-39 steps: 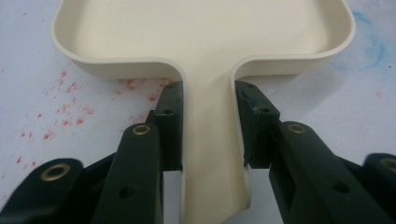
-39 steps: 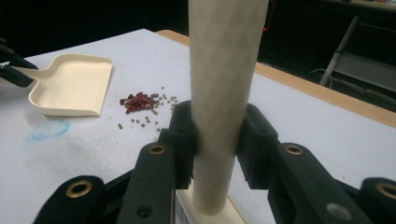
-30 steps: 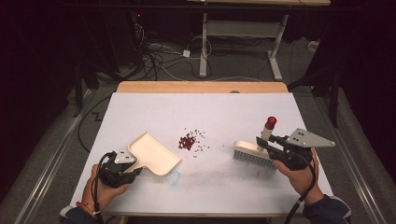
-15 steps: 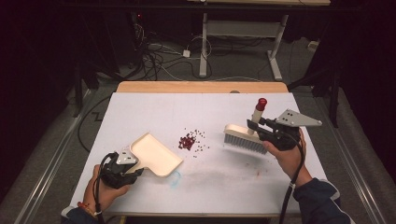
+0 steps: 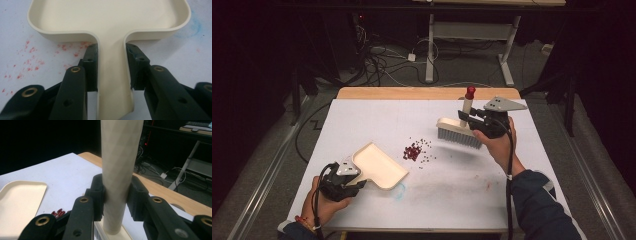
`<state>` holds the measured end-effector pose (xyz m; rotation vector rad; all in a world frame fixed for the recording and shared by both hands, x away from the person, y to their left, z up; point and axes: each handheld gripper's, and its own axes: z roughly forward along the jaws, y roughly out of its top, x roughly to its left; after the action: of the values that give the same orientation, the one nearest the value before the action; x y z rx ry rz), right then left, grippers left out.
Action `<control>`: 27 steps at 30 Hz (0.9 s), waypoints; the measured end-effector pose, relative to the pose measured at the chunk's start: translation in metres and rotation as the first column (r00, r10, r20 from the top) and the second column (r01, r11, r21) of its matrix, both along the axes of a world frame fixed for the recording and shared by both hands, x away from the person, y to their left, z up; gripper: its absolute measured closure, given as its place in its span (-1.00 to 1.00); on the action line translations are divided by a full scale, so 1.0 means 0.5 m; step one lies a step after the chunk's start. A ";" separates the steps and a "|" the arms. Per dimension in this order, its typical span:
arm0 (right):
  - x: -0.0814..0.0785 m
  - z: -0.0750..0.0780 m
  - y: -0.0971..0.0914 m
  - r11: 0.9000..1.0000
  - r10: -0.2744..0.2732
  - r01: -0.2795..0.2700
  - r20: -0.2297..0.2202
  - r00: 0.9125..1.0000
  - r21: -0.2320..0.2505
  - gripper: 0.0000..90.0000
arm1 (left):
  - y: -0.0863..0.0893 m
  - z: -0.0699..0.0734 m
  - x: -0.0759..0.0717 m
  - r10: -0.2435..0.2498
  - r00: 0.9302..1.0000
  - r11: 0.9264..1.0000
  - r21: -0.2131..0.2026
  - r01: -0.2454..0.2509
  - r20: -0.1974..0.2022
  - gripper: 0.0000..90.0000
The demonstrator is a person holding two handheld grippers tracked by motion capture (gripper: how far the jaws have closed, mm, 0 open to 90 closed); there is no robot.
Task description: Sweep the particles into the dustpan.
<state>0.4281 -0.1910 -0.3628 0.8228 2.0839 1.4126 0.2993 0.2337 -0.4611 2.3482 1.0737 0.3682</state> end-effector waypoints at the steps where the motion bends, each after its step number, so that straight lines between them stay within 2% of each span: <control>1: 0.007 0.000 0.007 1.000 0.001 -0.001 0.000 1.000 0.000 0.56 | -0.001 0.000 0.001 -0.001 1.000 1.000 -0.001 0.001 -0.002 0.43; 9: 0.063 -0.002 0.055 1.000 -0.006 0.007 -0.026 1.000 0.023 0.56 | -0.005 -0.001 0.006 -0.011 1.000 1.000 0.002 0.011 -0.009 0.43; 18: 0.126 -0.002 0.119 1.000 0.007 -0.007 -0.028 1.000 -0.015 0.56 | -0.007 -0.006 0.011 -0.013 1.000 1.000 -0.010 0.013 -0.021 0.43; 27: 0.138 -0.021 0.171 0.998 -0.018 0.017 -0.010 1.000 -0.059 0.56 | -0.005 -0.013 0.011 -0.017 1.000 1.000 -0.013 0.016 -0.026 0.42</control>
<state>0.4972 -0.1057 -0.3733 0.8245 2.1107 1.3346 0.3048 0.2313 -0.4677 2.3551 1.0651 0.3243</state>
